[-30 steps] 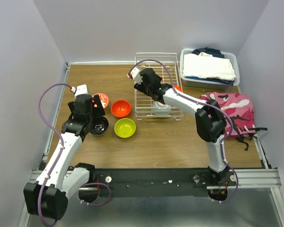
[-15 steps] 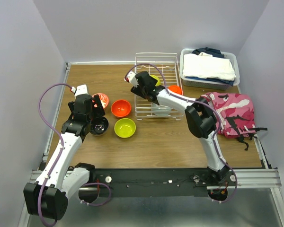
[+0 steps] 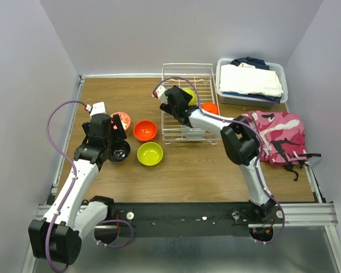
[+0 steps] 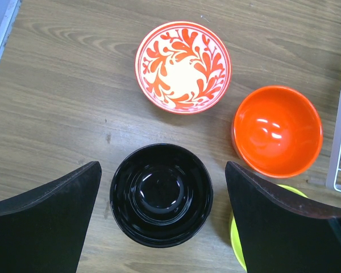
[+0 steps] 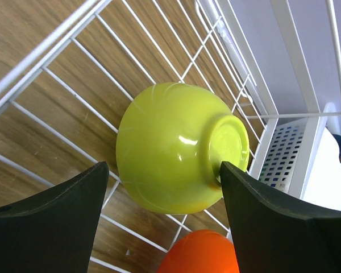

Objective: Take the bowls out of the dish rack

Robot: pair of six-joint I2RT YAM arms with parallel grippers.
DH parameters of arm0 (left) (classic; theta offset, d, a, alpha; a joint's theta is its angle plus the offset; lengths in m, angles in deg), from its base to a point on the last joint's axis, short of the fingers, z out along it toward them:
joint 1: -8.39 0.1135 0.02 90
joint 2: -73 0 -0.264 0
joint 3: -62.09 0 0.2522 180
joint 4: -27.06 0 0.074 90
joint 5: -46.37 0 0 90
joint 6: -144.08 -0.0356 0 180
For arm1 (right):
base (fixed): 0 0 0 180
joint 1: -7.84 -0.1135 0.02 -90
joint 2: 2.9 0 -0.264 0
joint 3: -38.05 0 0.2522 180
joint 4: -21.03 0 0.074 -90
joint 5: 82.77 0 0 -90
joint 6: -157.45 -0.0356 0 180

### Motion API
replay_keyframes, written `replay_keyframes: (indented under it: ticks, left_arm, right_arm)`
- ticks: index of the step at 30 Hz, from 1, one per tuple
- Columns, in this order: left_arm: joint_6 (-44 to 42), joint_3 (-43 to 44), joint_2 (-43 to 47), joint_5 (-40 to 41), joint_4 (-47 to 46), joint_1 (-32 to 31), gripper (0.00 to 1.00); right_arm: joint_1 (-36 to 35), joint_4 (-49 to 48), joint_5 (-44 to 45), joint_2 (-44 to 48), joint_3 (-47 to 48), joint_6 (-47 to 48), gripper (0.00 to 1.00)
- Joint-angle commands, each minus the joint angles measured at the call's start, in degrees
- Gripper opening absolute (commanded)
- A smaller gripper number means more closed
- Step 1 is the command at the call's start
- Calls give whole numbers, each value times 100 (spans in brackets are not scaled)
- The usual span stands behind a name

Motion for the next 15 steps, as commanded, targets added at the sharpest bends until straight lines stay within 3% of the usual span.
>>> replay_keyframes:
  ticks: [1,15]
  left_arm:
    - [-73,-55,32,-60,-131,-18,99]
    - [-73,-55,24,-60,-113,-18,99]
  right_arm:
    - [-53,147,184,-283,-460,178,87]
    - [-167,-55,923,-573,-627,574,87]
